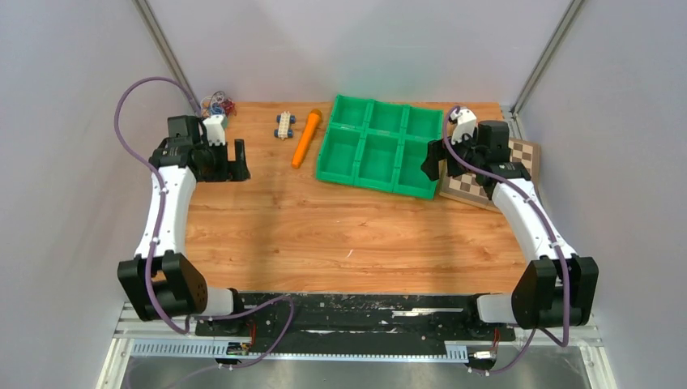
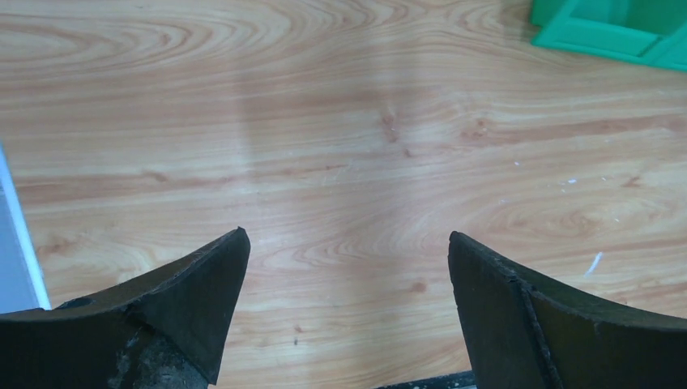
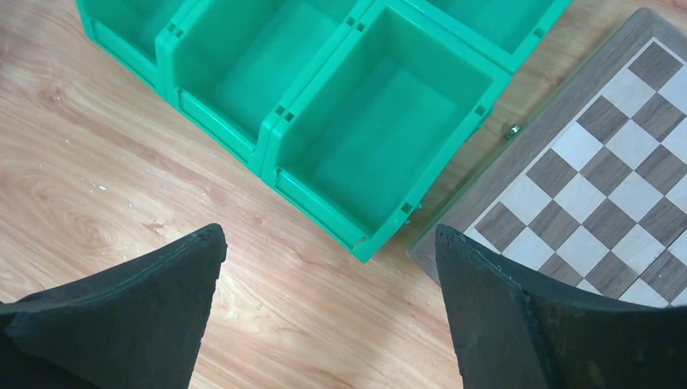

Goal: Untangle the cables

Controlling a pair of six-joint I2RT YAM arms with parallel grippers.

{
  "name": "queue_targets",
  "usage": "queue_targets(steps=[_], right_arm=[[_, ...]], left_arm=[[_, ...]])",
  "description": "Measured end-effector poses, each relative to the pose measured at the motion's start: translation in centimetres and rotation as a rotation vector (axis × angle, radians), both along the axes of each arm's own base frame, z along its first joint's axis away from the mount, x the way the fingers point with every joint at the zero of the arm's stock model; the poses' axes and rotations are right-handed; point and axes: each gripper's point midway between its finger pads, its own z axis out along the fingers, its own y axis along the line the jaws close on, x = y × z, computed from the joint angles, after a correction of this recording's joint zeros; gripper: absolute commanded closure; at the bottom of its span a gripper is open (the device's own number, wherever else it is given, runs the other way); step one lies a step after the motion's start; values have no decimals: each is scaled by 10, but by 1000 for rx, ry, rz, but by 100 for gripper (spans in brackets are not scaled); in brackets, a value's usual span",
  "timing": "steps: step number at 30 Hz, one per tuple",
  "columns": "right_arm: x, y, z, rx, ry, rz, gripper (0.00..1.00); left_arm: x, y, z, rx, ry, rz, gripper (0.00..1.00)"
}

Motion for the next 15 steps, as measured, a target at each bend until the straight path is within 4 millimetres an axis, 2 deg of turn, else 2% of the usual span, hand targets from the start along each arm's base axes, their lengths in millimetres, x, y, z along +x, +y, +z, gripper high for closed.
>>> queue_targets(steps=[3, 8, 12, 13, 14, 15], right_arm=[[2, -1, -7, -2, 16, 19, 0], [15, 2, -15, -7, 37, 46, 0], [27, 3, -18, -11, 46, 58, 0], [29, 3, -18, -13, 44, 59, 0], [32, 3, -18, -17, 44, 62, 0], [35, 3, -18, -19, 45, 63, 0]], left_arm=[[18, 13, -7, 44, 41, 18, 0], [103, 55, -3, 179, 49, 73, 0], [175, 90, -16, 295, 32, 112, 0], [198, 101, -8, 338, -17, 127, 0], [209, 106, -24, 354, -3, 128, 0], [222, 113, -31, 384, -14, 131, 0]])
